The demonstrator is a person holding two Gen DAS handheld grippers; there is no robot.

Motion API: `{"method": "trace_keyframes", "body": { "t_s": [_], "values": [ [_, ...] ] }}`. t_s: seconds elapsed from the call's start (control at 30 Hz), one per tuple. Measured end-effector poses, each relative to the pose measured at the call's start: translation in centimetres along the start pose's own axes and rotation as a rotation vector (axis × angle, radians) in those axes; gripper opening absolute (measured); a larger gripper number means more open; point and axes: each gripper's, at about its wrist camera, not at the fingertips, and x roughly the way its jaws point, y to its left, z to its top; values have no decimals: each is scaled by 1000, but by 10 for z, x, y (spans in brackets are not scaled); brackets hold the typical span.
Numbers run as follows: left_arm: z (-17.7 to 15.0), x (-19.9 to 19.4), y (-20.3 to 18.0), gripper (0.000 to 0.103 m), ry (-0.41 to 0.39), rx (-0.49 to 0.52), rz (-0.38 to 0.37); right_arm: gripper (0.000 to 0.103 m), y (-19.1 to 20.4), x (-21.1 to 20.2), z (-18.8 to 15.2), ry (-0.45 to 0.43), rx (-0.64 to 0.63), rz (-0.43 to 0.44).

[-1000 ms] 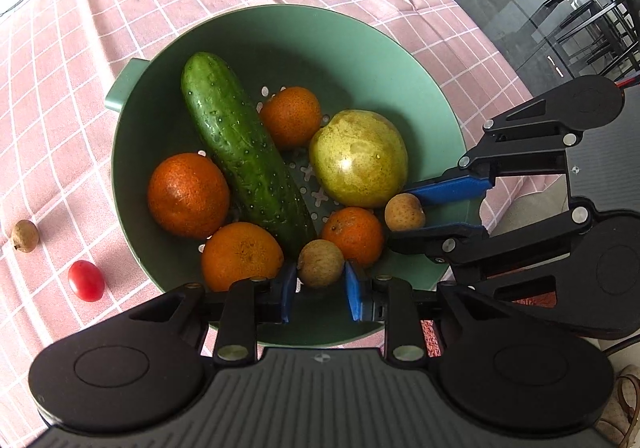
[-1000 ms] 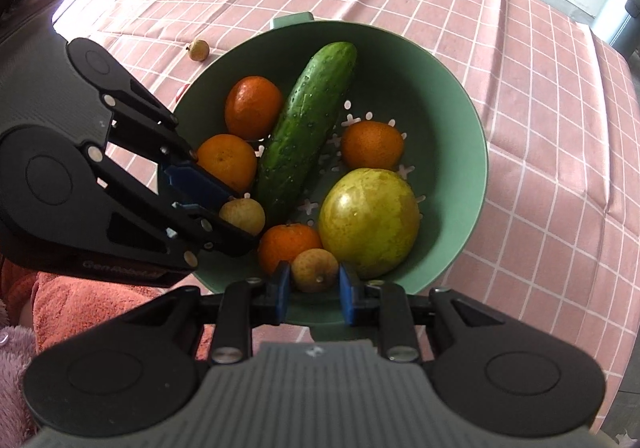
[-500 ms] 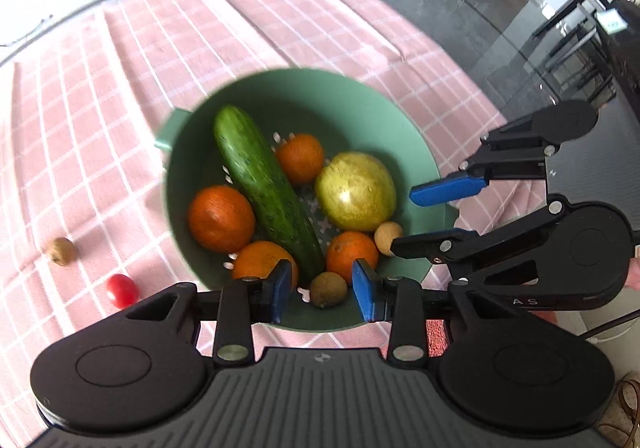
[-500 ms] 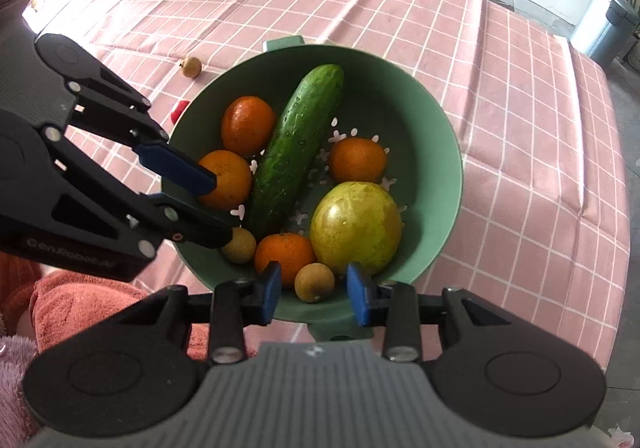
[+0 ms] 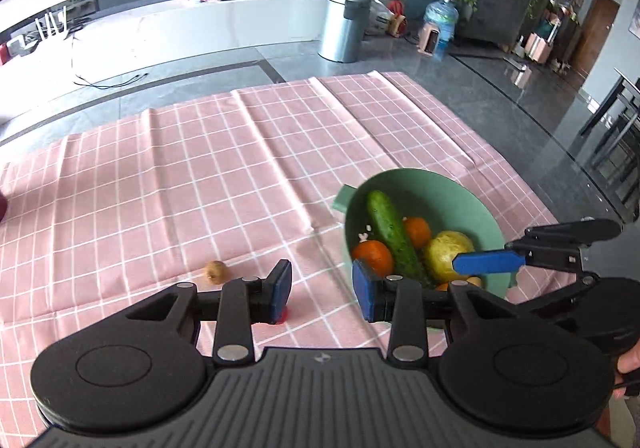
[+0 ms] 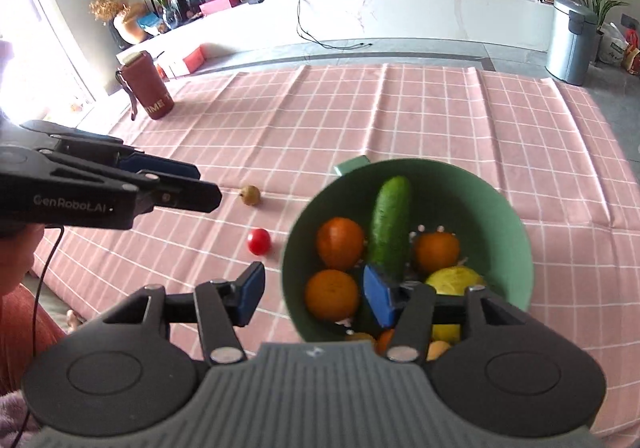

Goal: Organize fruits
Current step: 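Move both grippers back toward the last kiwi and the cherry tomato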

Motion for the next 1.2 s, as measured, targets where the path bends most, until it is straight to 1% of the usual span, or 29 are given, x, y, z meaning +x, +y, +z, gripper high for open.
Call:
{"method": "trace_keyframes", "body": {
  "t_s": [0.1, 0.23, 0.33, 0.4, 0.5, 0.57, 0.63, 0.67, 0.73, 0.77, 0.83, 1.13, 1.2],
  "values": [
    [-9, -8, 18, 42, -26, -12, 28, 54, 27, 9, -6, -44, 1, 20],
    [-24, -7, 38, 42, -32, -25, 76, 54, 60, 29, -12, -66, 0, 35],
    [-37, -4, 49, 42, -42, -19, 86, 54, 82, 46, -19, -94, 11, 7],
    [-46, 1, 55, 42, -46, -16, 99, 56, 91, 57, -24, -110, 34, -38],
    [-57, 6, 65, 42, -63, -30, 118, 55, 95, 75, -31, -112, 84, -83],
    [-61, 11, 73, 42, -77, -42, 115, 54, 93, 85, -34, -108, 104, -103],
    [-64, 16, 80, 42, -88, -57, 99, 48, 93, 93, -34, -101, 104, -137],
    [-65, 20, 83, 42, -91, -67, 87, 48, 92, 96, -32, -100, 111, -140],
    [-66, 27, 88, 42, -91, -80, 77, 43, 92, 101, -29, -108, 115, -142],
    [-65, 30, 89, 42, -92, -81, 78, 42, 93, 106, -28, -109, 106, -160],
    [-65, 36, 91, 42, -93, -80, 89, 36, 94, 115, -25, -99, 95, -176],
    [-57, 66, 96, 42, -64, -54, 44, 32, 91, 147, -17, -57, 84, -229],
    [-58, 71, 97, 42, -58, -49, 27, 30, 89, 150, -16, -47, 85, -226]
  ]
}}
